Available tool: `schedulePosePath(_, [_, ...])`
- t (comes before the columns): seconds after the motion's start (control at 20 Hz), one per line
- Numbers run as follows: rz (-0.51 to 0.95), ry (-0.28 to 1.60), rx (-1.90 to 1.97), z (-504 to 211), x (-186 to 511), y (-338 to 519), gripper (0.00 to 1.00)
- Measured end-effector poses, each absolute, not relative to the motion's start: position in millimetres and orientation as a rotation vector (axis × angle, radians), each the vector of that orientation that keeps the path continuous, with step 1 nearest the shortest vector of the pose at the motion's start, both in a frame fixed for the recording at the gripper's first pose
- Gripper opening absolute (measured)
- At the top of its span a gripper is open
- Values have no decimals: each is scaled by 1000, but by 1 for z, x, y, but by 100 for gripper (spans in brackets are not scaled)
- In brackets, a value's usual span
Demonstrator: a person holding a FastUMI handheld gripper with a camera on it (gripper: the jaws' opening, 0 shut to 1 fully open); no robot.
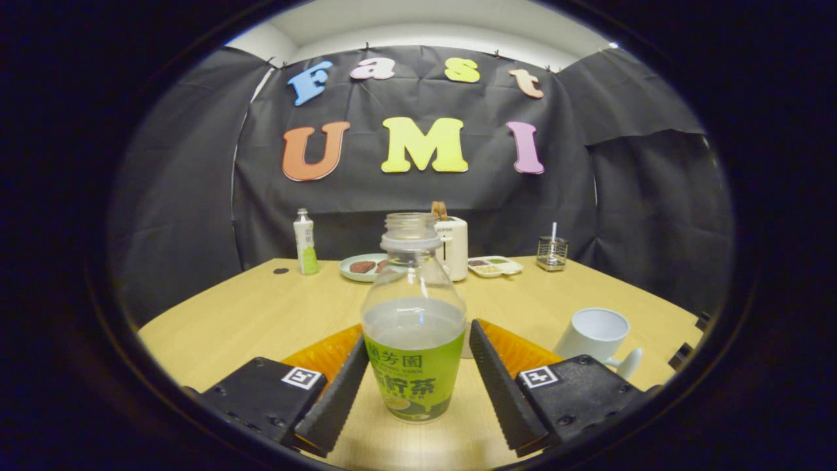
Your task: Take the bottle from table, then pour the juice into the cup, finally place the bottle on the coaster
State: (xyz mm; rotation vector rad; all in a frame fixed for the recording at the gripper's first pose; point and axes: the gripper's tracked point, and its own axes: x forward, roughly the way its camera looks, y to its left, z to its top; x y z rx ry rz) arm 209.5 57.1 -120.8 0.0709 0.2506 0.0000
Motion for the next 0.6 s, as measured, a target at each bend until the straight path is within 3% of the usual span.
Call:
schedulePosePath(0.05, [-2, 248, 73, -121, 210, 57, 83])
schedulePosePath(0.6, [-63, 223, 77, -116, 195, 51, 83])
